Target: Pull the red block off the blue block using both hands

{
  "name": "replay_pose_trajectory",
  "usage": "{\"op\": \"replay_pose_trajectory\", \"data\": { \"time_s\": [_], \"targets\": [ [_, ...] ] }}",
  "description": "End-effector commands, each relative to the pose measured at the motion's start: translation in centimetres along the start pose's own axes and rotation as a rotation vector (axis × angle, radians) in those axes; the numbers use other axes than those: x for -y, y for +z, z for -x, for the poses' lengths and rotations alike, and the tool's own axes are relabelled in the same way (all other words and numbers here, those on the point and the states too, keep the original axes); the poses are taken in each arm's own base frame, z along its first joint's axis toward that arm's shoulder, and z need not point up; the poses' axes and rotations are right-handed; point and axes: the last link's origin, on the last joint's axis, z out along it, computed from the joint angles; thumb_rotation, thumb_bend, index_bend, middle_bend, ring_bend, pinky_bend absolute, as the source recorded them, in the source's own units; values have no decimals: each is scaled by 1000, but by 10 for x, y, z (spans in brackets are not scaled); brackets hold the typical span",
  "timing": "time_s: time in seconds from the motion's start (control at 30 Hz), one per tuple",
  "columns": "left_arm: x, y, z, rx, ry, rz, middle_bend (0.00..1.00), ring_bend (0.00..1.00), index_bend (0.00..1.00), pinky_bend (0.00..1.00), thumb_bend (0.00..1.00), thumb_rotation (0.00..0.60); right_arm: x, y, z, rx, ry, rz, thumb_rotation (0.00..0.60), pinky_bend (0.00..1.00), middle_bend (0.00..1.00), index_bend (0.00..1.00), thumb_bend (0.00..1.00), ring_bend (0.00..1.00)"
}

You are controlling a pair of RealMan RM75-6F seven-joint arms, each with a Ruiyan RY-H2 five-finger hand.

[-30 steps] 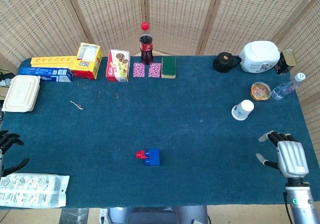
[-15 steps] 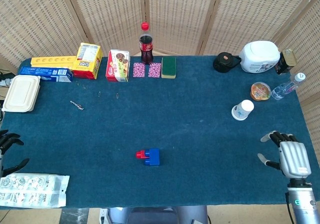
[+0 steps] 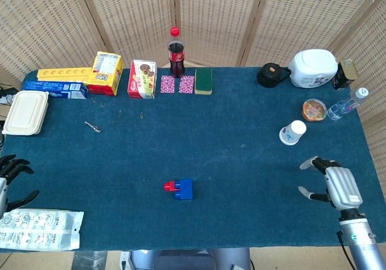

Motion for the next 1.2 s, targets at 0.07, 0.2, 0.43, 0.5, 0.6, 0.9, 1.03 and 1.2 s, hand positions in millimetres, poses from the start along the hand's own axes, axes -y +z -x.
{"op": "replay_pose_trajectory", "data": {
  "time_s": [0.07,0.2,0.43,0.5,0.6,0.9,1.03,1.2],
  "targets": [
    [-3,5,-2,4,6,14,363,200,463,268,175,600,26,22,13,164,124,-128,600,346,350,338,223,390],
    [-9,11,-2,14,14,32,363,200,463,268,175,600,51,36,29,256,166,-230,600,335,329,276,211,367],
    [-16,21,-2,37,20,60,363,200,463,268,175,600,92,51,64,420,171,-360,600,311,277,193,148,300],
    [-18,23,-2,38,25,69,363,200,463,268,175,600,102,53,74,456,172,-384,600,306,265,179,139,290],
    [-20,25,-4,38,29,80,363,200,463,268,175,600,116,55,89,498,169,-411,600,300,248,163,138,275],
    [-19,29,-3,51,30,90,360,200,463,268,176,600,144,66,121,536,146,-440,600,264,187,73,137,215],
    [-16,28,-3,55,23,82,358,200,464,268,175,600,154,73,130,509,131,-447,600,259,171,47,137,201],
    [-13,28,-4,49,20,78,358,200,464,268,174,600,164,80,140,484,112,-443,600,252,158,16,138,184]
  ]
}}
